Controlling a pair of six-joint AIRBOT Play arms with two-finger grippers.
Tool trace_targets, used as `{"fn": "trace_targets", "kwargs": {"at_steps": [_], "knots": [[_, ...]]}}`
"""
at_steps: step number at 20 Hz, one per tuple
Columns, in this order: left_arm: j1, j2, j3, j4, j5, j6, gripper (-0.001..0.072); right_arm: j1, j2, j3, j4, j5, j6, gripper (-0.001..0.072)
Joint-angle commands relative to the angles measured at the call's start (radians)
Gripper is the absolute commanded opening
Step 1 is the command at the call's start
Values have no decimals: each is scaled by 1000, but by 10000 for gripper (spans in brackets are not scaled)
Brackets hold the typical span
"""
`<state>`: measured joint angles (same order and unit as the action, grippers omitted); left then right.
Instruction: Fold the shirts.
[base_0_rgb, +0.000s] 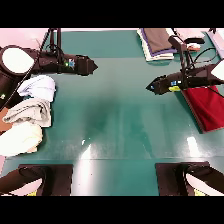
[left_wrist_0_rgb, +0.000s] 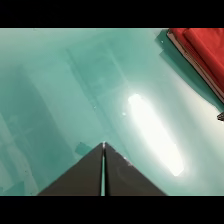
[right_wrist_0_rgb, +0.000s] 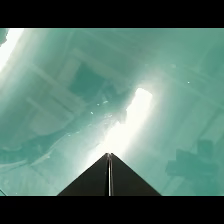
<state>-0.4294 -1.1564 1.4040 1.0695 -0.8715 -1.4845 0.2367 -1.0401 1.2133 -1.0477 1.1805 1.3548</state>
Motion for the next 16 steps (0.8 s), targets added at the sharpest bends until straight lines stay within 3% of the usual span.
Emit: {"fn": "trace_targets", "kwargs": {"at_steps": [1,12,14,16], "knots": [[0,0,0,0,0,0,25,3,-1,0,1,-3,0,18],[0,0,0,-1,7,-2,25,3,-1,0,1,8,0,19],[0,0,0,-5,62,-3,25,3,-1,0,1,9,0,18],[8,2,1,87,109,36,28,3,-1,1,1,9,0,19]]}}
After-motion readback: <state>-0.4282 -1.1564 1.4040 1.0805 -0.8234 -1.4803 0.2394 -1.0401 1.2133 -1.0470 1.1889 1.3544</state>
